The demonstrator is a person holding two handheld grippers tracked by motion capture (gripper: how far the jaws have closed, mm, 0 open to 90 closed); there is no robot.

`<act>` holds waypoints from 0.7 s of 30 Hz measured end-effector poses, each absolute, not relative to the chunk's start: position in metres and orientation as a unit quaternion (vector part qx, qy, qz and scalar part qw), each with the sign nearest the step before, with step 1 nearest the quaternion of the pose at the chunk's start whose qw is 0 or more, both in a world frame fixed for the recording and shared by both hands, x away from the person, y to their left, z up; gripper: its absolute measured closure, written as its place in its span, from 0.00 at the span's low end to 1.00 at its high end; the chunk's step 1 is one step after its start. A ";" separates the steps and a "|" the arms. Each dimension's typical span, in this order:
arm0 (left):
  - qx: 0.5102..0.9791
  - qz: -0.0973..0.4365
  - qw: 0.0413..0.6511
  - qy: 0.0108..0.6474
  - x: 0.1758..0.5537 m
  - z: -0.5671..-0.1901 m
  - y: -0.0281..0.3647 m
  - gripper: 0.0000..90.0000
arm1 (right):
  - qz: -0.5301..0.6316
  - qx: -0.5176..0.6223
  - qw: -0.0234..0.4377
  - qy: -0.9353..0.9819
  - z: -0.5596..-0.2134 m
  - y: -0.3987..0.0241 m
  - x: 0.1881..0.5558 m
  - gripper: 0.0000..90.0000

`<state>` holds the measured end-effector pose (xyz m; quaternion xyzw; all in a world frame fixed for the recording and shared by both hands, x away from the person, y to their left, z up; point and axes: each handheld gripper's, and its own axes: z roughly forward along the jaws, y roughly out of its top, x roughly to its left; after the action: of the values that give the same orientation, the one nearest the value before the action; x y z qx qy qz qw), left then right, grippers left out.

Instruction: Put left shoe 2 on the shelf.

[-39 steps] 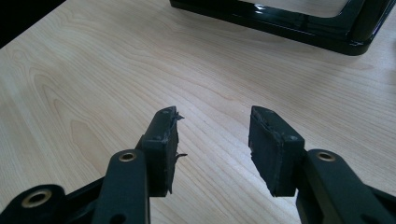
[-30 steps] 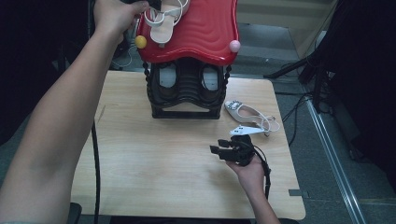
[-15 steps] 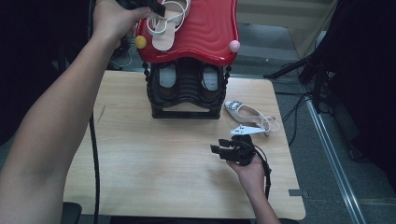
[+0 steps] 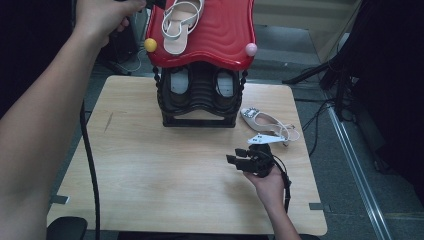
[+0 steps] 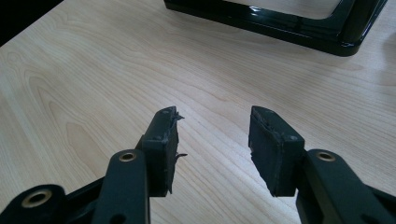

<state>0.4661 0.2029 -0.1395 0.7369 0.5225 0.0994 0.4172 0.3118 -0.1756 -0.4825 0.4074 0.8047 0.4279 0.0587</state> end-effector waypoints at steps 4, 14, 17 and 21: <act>0.744 0.096 0.415 0.515 0.461 -0.138 0.212 0.56 | 0.428 0.410 0.060 0.804 -0.482 -0.176 0.312 0.60; 0.737 0.099 0.418 0.522 0.451 -0.149 0.233 0.55 | 0.424 0.410 0.063 0.805 -0.482 -0.177 0.313 0.60; 0.736 0.097 0.415 0.526 0.451 -0.154 0.240 0.55 | 0.424 0.410 0.063 0.805 -0.482 -0.177 0.313 0.60; 0.737 0.094 0.412 0.529 0.451 -0.163 0.249 0.54 | 0.425 0.410 0.063 0.805 -0.482 -0.178 0.313 0.60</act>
<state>0.4508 0.2490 -0.1626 0.7365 0.5285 0.0940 0.4115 0.3130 -0.1779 -0.4818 0.4099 0.8048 0.4246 0.0628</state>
